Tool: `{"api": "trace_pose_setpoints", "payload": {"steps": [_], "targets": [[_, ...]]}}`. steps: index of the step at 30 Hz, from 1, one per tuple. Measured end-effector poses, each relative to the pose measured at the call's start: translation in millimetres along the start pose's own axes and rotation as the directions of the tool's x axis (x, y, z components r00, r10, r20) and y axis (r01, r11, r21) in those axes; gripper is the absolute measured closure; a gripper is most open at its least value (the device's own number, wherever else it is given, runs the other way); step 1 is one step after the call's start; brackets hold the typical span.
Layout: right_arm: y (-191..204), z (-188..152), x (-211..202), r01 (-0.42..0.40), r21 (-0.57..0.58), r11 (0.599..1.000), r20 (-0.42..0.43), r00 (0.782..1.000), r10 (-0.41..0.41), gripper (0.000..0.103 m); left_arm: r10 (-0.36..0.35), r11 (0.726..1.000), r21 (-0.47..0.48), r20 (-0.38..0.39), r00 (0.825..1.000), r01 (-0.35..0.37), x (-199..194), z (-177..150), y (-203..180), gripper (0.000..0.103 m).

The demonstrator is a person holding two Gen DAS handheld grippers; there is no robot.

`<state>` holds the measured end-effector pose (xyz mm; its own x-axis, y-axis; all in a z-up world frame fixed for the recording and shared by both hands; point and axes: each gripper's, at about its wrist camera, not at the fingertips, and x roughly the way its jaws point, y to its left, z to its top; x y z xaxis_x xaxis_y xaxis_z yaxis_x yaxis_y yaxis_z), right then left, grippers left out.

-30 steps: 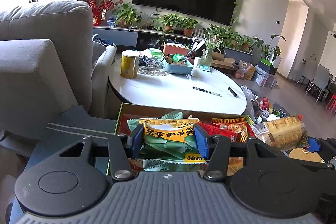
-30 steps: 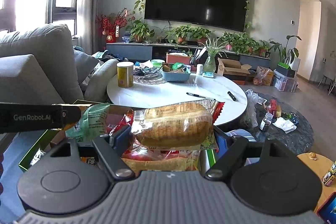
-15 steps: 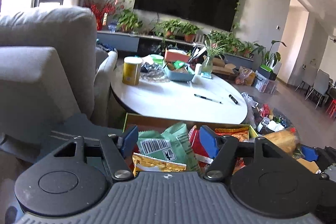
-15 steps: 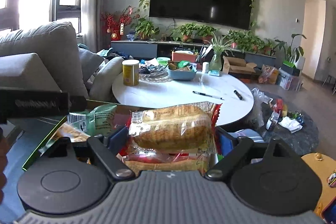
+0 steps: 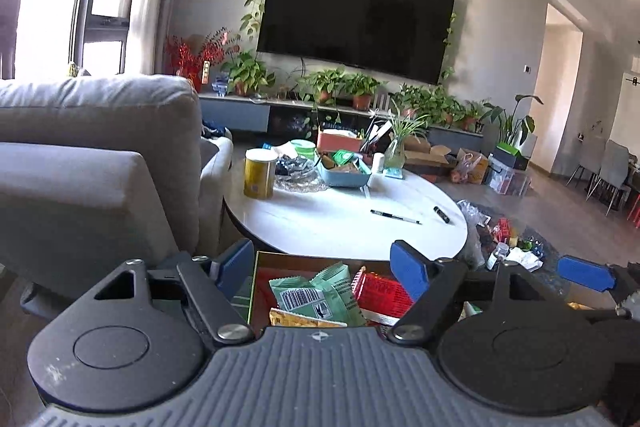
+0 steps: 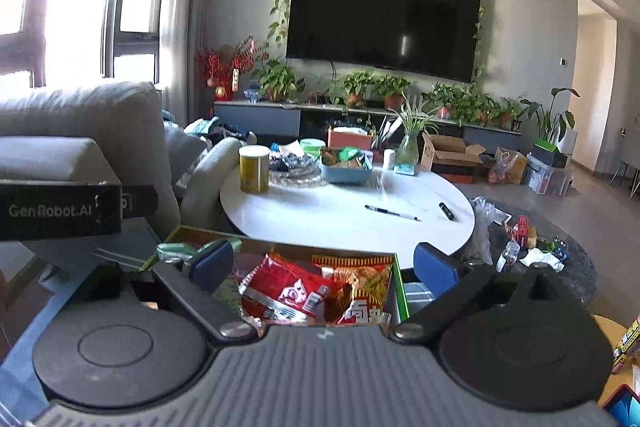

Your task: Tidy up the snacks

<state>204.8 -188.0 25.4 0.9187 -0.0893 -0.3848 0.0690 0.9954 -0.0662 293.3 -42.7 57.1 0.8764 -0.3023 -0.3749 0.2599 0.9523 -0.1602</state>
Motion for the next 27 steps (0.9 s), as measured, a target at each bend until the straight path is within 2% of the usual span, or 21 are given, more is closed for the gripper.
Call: {"api": "trace_pose_setpoints", "payload": {"steps": [3, 8, 13, 15, 20, 24, 27], "targets": [[-0.9, 4.6, -11.8, -0.007, 0.013, 1.0, 0.003, 1.0, 0.007, 0.018, 0.01, 1.0, 0.008, 0.004, 1.0, -0.01, -16.5, -0.1, -0.9, 0.028], [0.4, 7.1, -36.7, -0.007, 0.023, 1.0, 0.009, 1.0, 0.007, 0.018, 0.007, 0.999, -0.047, -0.015, 1.0, -0.008, -45.9, -2.4, 3.3, 0.024], [-1.0, 2.4, -59.5, -0.029, 0.06, 0.998, -0.022, 0.999, 0.03, 0.018, 0.046, 0.999, -0.012, -0.021, 0.999, -0.047, -75.0, -7.6, -1.6, 0.022], [-0.2, 1.1, -68.2, -0.016, 0.058, 0.998, -0.021, 1.0, 0.018, 0.018, 0.056, 0.998, -0.006, -0.013, 0.998, -0.056, -88.9, -14.2, -3.1, 0.018], [2.5, -10.5, -88.8, -0.004, 0.029, 1.0, -0.032, 0.999, 0.005, 0.018, 0.069, 0.998, -0.01, -0.034, 0.997, -0.069, -115.5, -36.5, -1.9, 0.018], [4.0, -27.0, -106.5, -0.044, 0.004, 0.999, -0.03, 0.999, 0.044, 0.018, 0.079, 0.997, -0.01, -0.056, 0.995, -0.079, -131.3, -51.0, 0.6, 0.018], [6.6, -37.7, -117.9, -0.035, -0.006, 0.999, -0.026, 0.999, 0.034, 0.018, 0.103, 0.995, -0.003, -0.069, 0.992, -0.103, -142.3, -60.7, -0.2, 0.017]]}}
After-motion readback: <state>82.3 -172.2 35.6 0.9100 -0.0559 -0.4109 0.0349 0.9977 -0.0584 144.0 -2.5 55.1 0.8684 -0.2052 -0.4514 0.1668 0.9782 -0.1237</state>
